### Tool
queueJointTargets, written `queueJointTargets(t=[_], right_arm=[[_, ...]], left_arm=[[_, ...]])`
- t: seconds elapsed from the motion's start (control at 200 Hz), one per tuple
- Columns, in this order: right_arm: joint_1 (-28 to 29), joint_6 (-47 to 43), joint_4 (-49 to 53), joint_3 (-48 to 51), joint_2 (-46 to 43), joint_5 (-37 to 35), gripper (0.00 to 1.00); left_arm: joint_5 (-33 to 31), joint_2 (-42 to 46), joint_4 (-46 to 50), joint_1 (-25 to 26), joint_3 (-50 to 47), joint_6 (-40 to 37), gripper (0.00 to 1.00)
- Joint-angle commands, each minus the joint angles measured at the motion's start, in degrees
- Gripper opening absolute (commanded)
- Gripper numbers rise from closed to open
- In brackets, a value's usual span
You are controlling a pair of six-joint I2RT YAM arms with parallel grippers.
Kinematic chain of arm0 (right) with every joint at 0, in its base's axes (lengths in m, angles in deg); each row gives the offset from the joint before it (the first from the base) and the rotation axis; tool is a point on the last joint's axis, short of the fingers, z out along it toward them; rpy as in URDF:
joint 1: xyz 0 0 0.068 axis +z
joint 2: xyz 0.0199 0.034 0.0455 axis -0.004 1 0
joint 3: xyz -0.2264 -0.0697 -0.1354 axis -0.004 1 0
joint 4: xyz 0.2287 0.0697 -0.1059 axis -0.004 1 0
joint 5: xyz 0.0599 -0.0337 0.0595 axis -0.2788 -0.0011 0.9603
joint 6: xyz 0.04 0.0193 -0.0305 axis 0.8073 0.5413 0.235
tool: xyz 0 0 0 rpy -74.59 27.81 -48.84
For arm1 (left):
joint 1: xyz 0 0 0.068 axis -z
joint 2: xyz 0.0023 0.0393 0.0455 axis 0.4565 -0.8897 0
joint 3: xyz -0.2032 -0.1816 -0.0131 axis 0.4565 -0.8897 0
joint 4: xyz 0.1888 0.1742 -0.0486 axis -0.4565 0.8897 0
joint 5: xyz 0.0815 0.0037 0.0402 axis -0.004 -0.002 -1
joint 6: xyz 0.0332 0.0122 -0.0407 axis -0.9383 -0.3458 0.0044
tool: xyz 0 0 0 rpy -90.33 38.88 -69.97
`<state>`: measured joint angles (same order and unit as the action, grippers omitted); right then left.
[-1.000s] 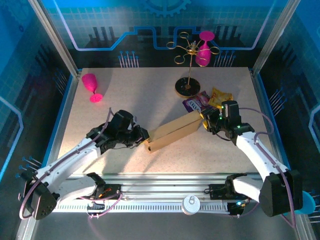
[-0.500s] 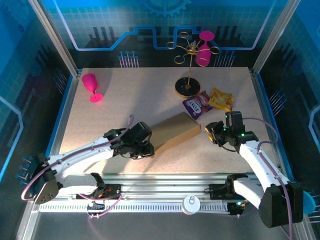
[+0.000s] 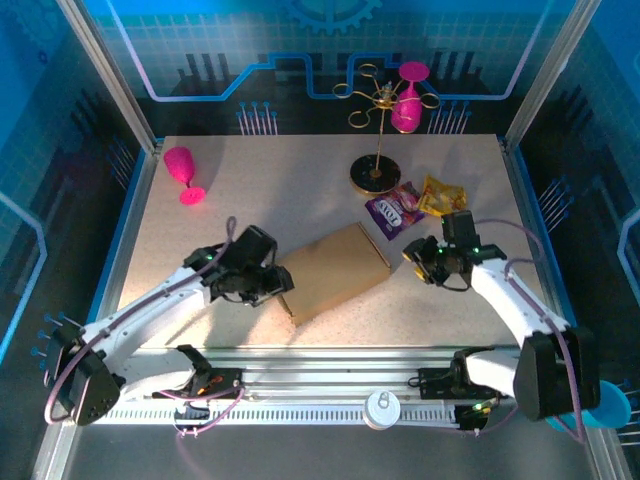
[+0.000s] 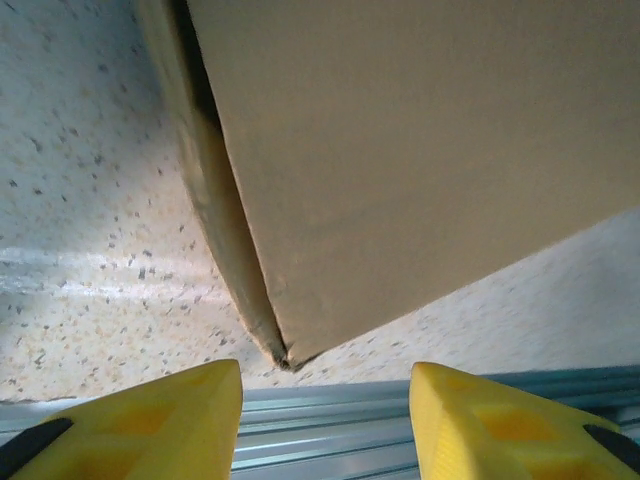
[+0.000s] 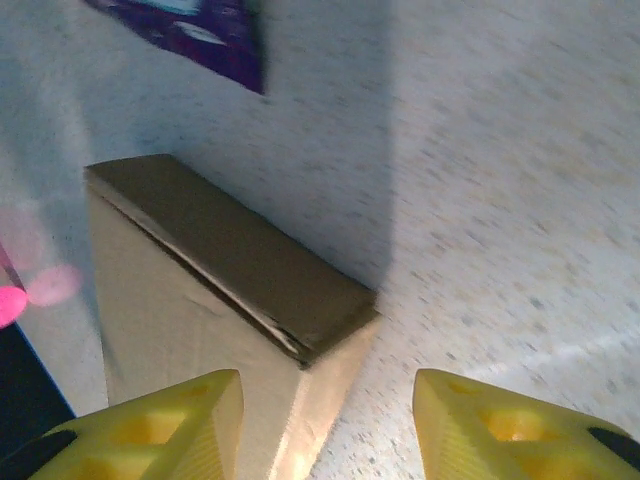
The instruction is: Fold the paper box
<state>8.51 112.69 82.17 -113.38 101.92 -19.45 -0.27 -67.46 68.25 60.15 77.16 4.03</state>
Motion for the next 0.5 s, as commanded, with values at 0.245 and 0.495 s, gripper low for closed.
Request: queueJointTargets(t=[0.245,0.495], right_arm=[[5.66,-32.3,5.36,-20.02,23.82,4.31,0.56],[7.96,-36.58,6.79,-22.75,29.05,4.17,0.56]], left_arm=[[12.91,-6.66,-10.97,-6.97,-7.12,2.6,0.49],[12.76,-10.87,-13.69,-7.06,-9.27,2.33,0.49]])
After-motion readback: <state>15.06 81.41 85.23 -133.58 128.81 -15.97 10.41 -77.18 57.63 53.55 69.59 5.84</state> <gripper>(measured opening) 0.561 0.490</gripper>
